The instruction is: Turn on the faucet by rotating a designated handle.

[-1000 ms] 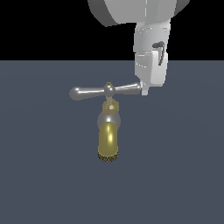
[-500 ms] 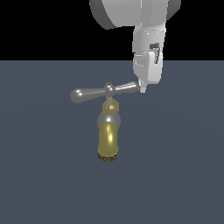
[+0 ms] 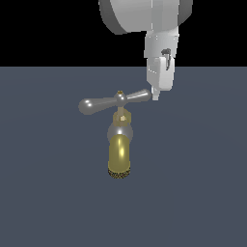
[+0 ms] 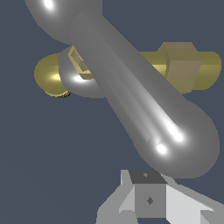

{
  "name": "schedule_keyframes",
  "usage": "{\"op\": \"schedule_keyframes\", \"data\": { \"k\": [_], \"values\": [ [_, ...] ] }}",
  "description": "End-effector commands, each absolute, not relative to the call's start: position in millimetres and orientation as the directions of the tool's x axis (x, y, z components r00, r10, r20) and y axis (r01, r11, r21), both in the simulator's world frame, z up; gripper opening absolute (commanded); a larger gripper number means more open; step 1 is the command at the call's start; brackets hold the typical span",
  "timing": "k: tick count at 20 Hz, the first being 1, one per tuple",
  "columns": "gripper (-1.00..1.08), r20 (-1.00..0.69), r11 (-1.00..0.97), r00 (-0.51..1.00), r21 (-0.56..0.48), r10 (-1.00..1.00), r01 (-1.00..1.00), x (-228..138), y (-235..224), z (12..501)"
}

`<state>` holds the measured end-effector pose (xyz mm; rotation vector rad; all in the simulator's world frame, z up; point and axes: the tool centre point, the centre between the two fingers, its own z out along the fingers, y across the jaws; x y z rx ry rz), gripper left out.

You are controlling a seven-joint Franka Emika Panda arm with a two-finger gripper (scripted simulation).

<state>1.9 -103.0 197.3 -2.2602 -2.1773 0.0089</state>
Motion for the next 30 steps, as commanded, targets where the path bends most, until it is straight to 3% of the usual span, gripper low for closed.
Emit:
{"op": "schedule_keyframes", "data": {
  "k": [1,16,18,30],
  "values": [
    [-1.00,0.002,-0.011,0.011,-0.002,1.000,1.000,14.2,-81.1,197.6],
    [-1.00,0.001,-0.010,0.010,-0.001,1.000,1.000,60.4,-47.0,197.4],
    [-1.00,-0.008,-0.038,0.038,-0.004,0.999,0.999,54.3,-68.4,197.1],
    [-1.00,-0.001,-0.015,0.015,-0.001,1.000,1.000,67.6,25.1,197.5]
  ]
}}
